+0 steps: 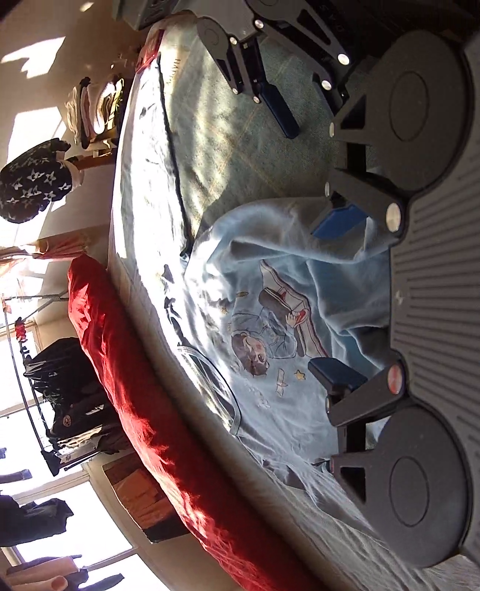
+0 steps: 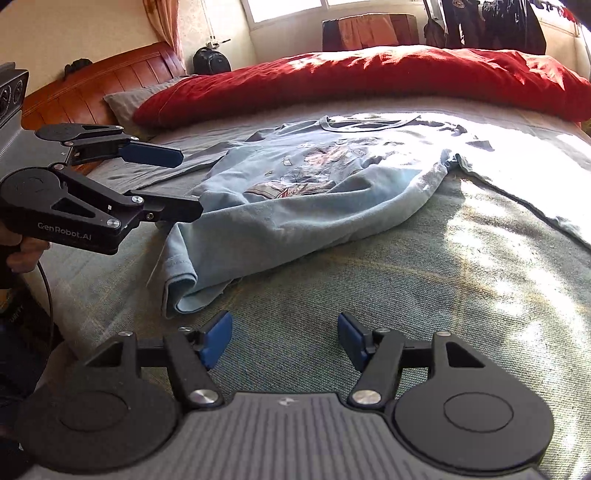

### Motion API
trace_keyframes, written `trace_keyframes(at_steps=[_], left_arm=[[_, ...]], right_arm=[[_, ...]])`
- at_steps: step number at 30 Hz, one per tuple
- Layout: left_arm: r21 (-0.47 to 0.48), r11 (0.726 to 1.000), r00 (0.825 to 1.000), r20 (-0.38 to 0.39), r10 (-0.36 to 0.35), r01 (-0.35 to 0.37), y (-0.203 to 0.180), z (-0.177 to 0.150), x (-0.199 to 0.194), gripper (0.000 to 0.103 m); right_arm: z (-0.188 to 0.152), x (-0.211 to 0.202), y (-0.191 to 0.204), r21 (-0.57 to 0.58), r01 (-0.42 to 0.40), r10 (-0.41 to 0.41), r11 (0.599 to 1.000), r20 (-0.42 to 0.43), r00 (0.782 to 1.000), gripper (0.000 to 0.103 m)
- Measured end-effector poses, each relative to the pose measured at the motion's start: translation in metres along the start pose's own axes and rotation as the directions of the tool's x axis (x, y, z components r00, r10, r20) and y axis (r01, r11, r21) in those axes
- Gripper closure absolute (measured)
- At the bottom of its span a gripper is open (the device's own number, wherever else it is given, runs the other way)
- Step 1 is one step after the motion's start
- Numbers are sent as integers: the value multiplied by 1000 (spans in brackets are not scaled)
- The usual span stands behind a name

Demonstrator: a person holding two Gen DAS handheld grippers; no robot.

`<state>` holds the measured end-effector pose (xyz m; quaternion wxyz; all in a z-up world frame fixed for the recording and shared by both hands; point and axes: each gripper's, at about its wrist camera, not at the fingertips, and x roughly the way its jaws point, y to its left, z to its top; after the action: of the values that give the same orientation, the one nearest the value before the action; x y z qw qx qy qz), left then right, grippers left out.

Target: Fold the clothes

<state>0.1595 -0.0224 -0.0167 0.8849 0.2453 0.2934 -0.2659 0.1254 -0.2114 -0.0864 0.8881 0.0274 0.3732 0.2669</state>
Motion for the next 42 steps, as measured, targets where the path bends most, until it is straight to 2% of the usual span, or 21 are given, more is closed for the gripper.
trace_keyframes(at_steps=[4,5,7,8,9,11,14,18,20,21,23,25,27,30,33,39,42], left_arm=[[43,998,998,-43,-39,40,-19,4,14,30],[45,998,997,-65,-45,48,-22,5,22,35],[42,996,991,-112,-68,73,-27,6,39,55],[38,996,989,-131,-75,80,-28,6,45,74],[32,996,987,-138,-76,81,-27,6,48,85],[13,997,988,-136,-73,75,-23,5,48,91],[-25,999,994,-109,-33,30,-4,6,39,91],[-100,995,994,-110,14,-25,30,6,36,91],[-136,990,993,-121,16,-32,44,3,43,89],[-160,987,992,-127,7,-28,51,1,49,85],[-206,978,991,-137,-10,-19,63,-4,60,82],[-247,969,990,-141,-21,-15,72,-11,70,81],[-288,957,990,-135,-36,-5,81,-17,76,77],[-316,949,994,-101,-45,11,90,-20,67,72],[-326,945,997,-75,-30,4,98,-22,56,57],[-342,939,998,-62,-1,-20,107,-26,42,57],[-337,941,998,-57,0,-20,105,-29,38,57]], right_arm=[[-7,-3,7,-11,-8,8,1000,-7,1000,35],[-9,-4,8,-9,-11,10,1000,-8,1000,35],[-12,-6,10,-5,-13,13,1000,-7,1000,35],[-13,-8,10,-3,-13,13,1000,-5,1000,35],[-14,-10,10,0,-13,13,1000,-4,1000,35],[-13,-14,10,4,-13,13,1000,5,1000,34],[-10,-14,8,19,-30,30,999,15,999,34],[-4,-9,5,47,-66,65,997,25,998,34],[-2,-7,3,60,-84,83,995,31,996,34],[0,-6,2,67,-93,91,993,34,995,34],[3,0,0,89,-123,120,988,36,992,34],[11,9,-2,85,-136,133,987,37,990,34],[19,17,-4,81,-148,146,986,38,989,34],[31,30,-7,74,-167,165,983,40,986,34],[43,43,-9,68,-186,184,980,41,982,34],[68,68,-15,55,-224,222,973,43,974,34],[73,71,-16,60,-268,264,962,68,962,34]])
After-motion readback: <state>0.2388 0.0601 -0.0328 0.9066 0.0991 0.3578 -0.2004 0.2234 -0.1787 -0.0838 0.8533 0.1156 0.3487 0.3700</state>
